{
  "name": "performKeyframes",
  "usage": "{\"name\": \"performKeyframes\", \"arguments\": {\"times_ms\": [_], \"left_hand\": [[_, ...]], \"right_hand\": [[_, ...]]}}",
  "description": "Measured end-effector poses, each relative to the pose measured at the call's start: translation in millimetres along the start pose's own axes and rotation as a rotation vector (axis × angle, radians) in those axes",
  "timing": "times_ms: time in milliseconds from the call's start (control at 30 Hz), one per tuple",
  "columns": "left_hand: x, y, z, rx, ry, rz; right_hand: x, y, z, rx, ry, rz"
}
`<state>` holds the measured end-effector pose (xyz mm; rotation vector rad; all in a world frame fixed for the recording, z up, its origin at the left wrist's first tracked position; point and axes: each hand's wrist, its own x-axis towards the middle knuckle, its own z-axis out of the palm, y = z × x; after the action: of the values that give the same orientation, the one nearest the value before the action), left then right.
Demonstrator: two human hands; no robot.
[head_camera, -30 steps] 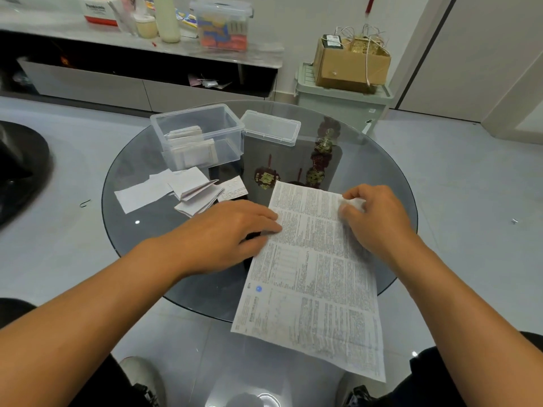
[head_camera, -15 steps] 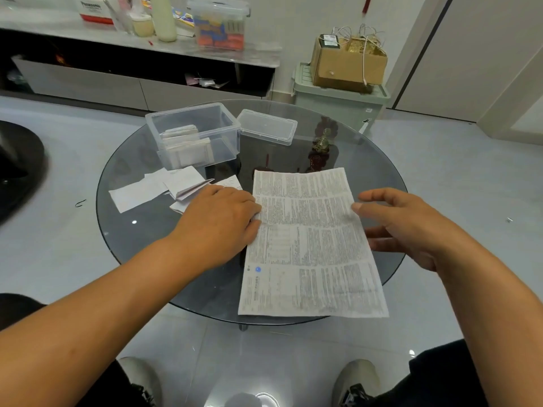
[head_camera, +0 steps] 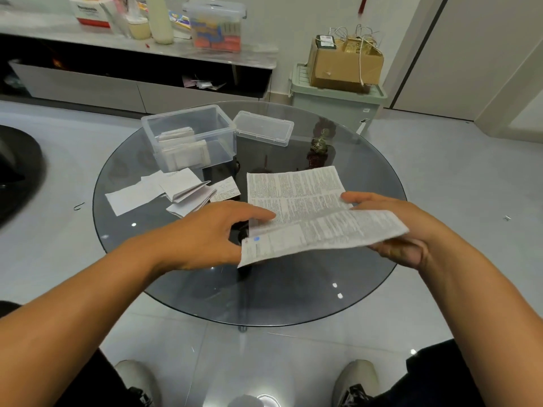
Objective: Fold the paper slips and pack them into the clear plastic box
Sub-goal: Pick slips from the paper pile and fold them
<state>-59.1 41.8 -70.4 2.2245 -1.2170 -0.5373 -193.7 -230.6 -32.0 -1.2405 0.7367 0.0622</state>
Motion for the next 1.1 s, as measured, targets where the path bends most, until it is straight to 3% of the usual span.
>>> {"name": "performKeyframes", "arguments": {"times_ms": [67, 167, 300, 400, 600, 800, 1000, 1100], "left_hand": [[5.4, -3.3, 5.8, -0.006, 0.094, 0.02], [7.7, -3.0, 7.9, -0.062, 0.188, -0.013], [8.0, 0.6, 8.0, -0.156, 0.25, -0.101], [9.7, -1.2, 9.1, -0.193, 0.273, -0.138], [9.7, -4.9, 12.6, -0.087, 0.334, -0.175], [10.5, 7.8, 14.1, -0.181, 0.394, -0.266], [7.9, 9.1, 19.2, -0.013, 0.508, -0.291], [6.9, 10.4, 19.6, 0.147, 0.573, -0.187]], "right_hand": [[0.5, 2.0, 5.1, 0.02, -0.017, 0.017], [1.8, 0.3, 6.5, -0.178, 0.038, 0.023], [-3.8, -0.8, 2.5, -0.544, -0.16, -0.034], [-6.9, 1.6, -3.0, -0.682, -0.217, -0.096], [1.8, 9.1, -3.3, -0.668, 0.027, -0.197], [11.5, 9.9, -3.8, -0.743, 0.118, -0.22], [24.8, 19.5, -2.9, -0.89, 0.24, -0.257], [23.0, 20.1, 2.9, -0.959, 0.298, -0.296]]}}
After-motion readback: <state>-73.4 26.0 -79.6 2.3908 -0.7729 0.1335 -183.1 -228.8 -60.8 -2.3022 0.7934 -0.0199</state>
